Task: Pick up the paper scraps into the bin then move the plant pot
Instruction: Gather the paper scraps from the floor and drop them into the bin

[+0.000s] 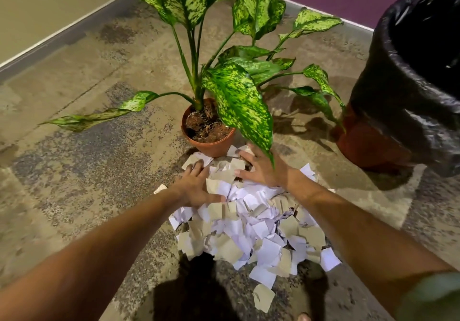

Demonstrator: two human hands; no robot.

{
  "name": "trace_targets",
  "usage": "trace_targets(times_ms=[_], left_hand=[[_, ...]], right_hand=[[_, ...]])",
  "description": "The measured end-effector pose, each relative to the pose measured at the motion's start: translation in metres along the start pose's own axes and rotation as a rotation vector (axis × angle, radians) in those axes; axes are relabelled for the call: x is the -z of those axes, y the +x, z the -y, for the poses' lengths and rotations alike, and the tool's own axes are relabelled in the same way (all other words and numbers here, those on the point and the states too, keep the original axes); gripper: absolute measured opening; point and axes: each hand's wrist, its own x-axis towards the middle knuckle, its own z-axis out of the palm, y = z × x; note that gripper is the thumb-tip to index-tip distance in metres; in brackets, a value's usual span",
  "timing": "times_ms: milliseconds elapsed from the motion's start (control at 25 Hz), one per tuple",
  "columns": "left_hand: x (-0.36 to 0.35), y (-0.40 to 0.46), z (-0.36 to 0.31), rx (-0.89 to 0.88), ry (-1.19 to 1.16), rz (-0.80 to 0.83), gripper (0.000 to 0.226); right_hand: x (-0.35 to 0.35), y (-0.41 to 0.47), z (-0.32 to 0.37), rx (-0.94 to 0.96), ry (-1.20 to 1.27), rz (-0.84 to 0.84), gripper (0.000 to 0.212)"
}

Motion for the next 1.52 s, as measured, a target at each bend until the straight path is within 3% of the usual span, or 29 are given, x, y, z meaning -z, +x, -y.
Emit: trace_targets(times_ms=[120, 240, 360, 400, 480, 600, 680, 760, 880, 1000, 1160, 1360, 1440, 1520], left_hand=[[-0.002, -0.011, -0.02, -0.161, 0.05, 0.084, 0.103], [0.005, -0.024, -0.034, -0.314, -0.252, 0.253, 0.051], [0.032, -0.04, -0.024, -0.307, -0.371, 0.119, 0.027], [0.039, -0.042, -0.017, -0.289, -0.368, 0.025, 0.031], [0.045, -0.046, 0.003, -0.176, -0.358, -0.078, 0.064], [0.029, -0.052, 0.031, 0.083, -0.145, 0.072, 0.126], [0.008, -0.054, 0.037, 0.16, 0.071, 0.17, 0.144], [-0.011, -0.055, 0.024, 0.156, 0.085, 0.226, 0.143], [-0.031, -0.057, -0.011, 0.031, 0.059, 0.256, 0.117], [-0.043, -0.062, -0.041, 0.007, 0.091, 0.153, 0.12], [-0.045, -0.061, -0.072, -0.101, -0.09, 0.052, 0.141], [-0.009, -0.053, -0.094, -0.327, -0.333, -0.095, 0.122], [0.002, -0.052, -0.082, -0.295, -0.212, -0.106, 0.123], [0.005, -0.052, -0.059, -0.182, 0.097, -0.021, 0.127]], right_hand=[[-0.007, 0.004, 0.016, 0.045, 0.013, 0.032, 0.08], [-0.008, -0.006, 0.02, 0.16, 0.068, -0.006, 0.077], [0.008, -0.023, 0.012, 0.217, 0.008, 0.058, 0.066], [0.015, -0.03, 0.007, 0.235, -0.064, 0.075, 0.068], [0.027, -0.048, -0.002, 0.202, -0.14, 0.033, 0.081], [0.029, -0.076, 0.011, 0.118, -0.206, -0.089, 0.103], [0.011, -0.091, 0.041, 0.187, -0.222, -0.081, 0.106], [-0.018, -0.105, 0.075, 0.329, -0.26, -0.04, 0.106], [-0.064, -0.125, 0.1, 0.447, -0.462, 0.035, 0.098], [-0.075, -0.128, 0.087, 0.377, -0.556, 0.059, 0.081], [-0.046, -0.113, 0.044, 0.185, -0.566, -0.068, 0.07], [-0.001, -0.117, 0.004, -0.15, -0.539, -0.114, 0.08], [0.001, -0.131, 0.011, -0.15, -0.469, -0.248, 0.087], [-0.014, -0.149, 0.028, -0.029, -0.384, -0.367, 0.088]])
